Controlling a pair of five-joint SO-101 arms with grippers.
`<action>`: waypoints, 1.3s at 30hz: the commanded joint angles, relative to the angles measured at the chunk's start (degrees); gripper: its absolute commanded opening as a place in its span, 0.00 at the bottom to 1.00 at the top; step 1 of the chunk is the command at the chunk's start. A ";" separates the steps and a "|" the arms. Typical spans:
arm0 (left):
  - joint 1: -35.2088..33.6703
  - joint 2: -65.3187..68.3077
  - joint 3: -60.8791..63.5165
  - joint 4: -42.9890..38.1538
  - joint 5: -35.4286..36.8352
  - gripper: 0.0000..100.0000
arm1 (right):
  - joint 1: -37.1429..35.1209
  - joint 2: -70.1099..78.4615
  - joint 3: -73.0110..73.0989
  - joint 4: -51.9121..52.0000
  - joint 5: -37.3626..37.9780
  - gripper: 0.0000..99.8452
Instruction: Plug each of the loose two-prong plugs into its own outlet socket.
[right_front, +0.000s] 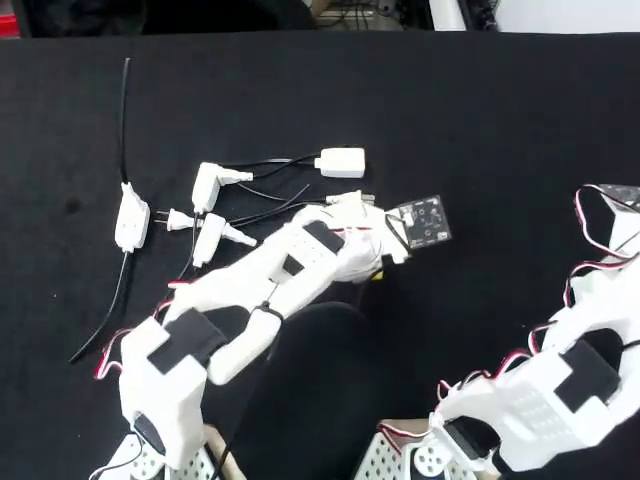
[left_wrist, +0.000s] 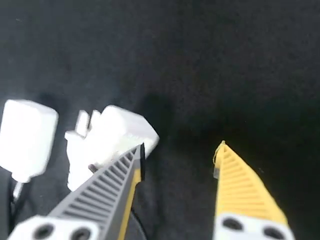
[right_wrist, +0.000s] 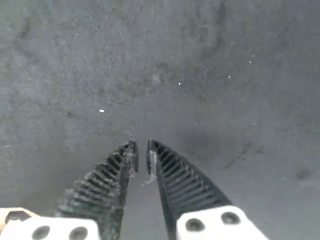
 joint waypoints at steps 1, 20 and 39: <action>-2.24 -0.09 -3.38 -3.08 -1.14 0.23 | 0.88 1.01 -3.21 -1.49 0.53 0.04; -4.79 4.13 -5.67 -11.16 0.00 0.23 | 0.97 3.65 -3.03 -4.84 1.23 0.04; -6.20 14.15 -13.05 4.40 -15.91 0.05 | 0.62 6.64 -3.21 -6.42 1.23 0.04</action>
